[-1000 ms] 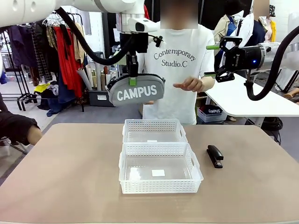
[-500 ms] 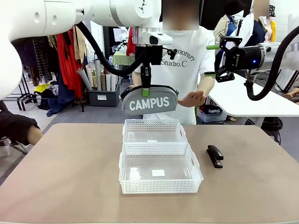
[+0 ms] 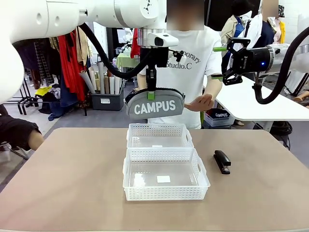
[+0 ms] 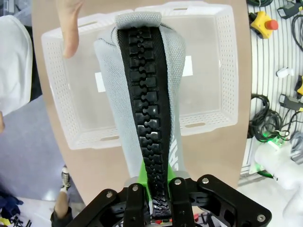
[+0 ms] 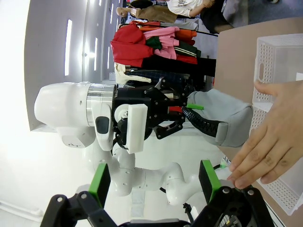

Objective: Distribute items into two baskets.
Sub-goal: Place the picked Pencil pouch into the Organizing basket as instructed by the person, then pick up the Stapler that the person points to.

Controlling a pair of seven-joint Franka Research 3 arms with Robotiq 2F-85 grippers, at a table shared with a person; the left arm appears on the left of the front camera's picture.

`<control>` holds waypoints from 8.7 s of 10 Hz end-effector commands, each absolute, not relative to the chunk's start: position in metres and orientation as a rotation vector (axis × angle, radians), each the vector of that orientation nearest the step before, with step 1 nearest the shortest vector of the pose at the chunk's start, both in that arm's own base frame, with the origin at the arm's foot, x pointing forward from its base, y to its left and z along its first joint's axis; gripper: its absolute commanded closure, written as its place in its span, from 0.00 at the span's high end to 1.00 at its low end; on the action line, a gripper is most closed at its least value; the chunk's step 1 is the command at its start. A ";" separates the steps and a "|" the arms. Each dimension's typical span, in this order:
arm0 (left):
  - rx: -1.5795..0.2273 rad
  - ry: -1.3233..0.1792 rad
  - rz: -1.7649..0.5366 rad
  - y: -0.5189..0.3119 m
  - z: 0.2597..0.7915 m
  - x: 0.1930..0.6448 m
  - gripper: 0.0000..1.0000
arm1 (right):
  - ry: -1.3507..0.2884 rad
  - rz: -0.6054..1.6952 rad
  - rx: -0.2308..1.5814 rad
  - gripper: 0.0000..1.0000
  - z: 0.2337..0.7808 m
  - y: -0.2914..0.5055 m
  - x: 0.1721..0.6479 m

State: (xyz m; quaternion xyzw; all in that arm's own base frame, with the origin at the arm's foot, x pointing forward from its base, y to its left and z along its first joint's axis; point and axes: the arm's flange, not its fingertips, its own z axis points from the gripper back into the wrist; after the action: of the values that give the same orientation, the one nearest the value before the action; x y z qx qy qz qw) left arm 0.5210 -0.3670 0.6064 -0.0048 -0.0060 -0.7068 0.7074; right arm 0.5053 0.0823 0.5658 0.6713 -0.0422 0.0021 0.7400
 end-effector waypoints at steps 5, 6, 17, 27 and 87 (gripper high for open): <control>-0.011 -0.013 -1.570 -0.367 0.606 0.521 0.00 | -0.094 0.006 1.475 1.00 0.568 0.083 0.505; -0.011 -0.013 -1.570 -0.367 0.606 0.521 0.00 | -0.094 0.006 1.475 1.00 0.568 0.083 0.505; -0.011 -0.013 -1.570 -0.367 0.606 0.521 0.00 | -0.094 0.006 1.475 1.00 0.568 0.083 0.505; 0.008 0.019 -1.550 -0.373 0.595 0.516 0.00 | -0.094 0.006 1.475 1.00 0.568 0.083 0.505; -0.266 0.056 -1.576 -0.404 0.447 0.447 1.00 | -0.094 0.006 1.475 1.00 0.568 0.083 0.505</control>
State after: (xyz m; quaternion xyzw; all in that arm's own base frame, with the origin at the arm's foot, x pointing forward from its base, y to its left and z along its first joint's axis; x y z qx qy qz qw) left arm 0.4573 -0.4273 0.4245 -0.0815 0.0355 -0.7141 0.6944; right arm 0.5053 0.0823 0.5657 0.6713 -0.0421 0.0020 0.7400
